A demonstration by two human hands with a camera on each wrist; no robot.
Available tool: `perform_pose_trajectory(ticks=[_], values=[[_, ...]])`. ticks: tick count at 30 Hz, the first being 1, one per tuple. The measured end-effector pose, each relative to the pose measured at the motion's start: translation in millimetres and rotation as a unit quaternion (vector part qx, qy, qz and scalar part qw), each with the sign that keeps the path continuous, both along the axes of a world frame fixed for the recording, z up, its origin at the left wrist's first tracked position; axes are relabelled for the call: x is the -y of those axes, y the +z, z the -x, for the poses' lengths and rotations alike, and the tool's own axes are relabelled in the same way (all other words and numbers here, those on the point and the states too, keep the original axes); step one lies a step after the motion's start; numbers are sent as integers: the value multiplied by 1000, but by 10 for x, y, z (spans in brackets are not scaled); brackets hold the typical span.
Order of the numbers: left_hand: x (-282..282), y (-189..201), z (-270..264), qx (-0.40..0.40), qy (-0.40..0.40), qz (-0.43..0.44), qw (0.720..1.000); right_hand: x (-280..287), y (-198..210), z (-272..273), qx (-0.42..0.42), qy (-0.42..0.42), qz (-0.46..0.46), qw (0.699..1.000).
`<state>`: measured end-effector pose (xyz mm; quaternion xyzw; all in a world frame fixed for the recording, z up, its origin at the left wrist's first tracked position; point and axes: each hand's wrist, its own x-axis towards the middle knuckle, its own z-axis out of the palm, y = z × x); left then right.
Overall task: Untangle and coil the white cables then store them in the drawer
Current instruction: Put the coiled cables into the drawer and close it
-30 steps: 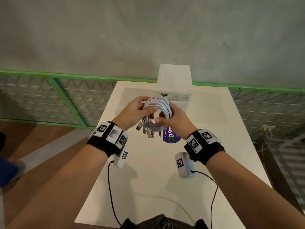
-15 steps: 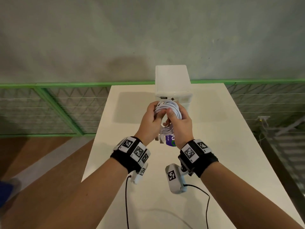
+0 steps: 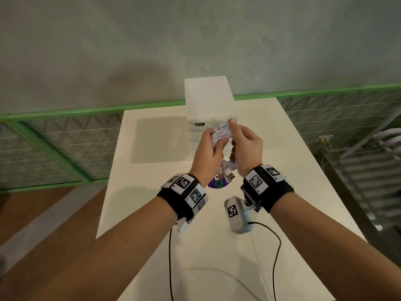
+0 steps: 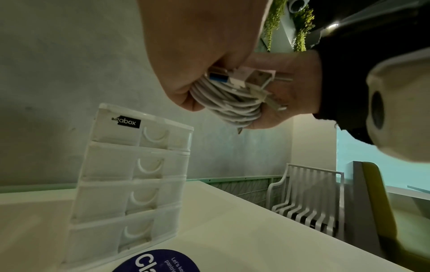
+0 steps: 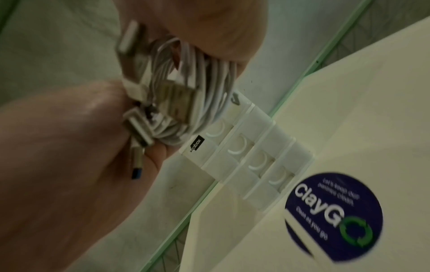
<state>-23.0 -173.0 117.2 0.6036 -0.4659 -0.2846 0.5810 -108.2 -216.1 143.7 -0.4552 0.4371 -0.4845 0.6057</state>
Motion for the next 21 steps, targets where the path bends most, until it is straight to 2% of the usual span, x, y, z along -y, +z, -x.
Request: perform_pose_trajectory(ticks=[6,10,13,18,19,21], values=[[242,27,42,44,54,-9,998,343,-3,20,-7,32,-15,999],[419,61,25,70,12,-8,997,557,-19,114,-6,71,-24,997],[509,57,61,57,-5,-16,998,681,-23,182,-3,73,-26,997],[618,-59,72,24,-55,-82,995,963,-50,329,-110,117,31,986],[632,-70,37,-8,-63,-105,992,1031,-53,374,-142,134,52,979],[644,-91,-75,-91,-16,-137,986,1176,-87,465,-216,170,92,957]])
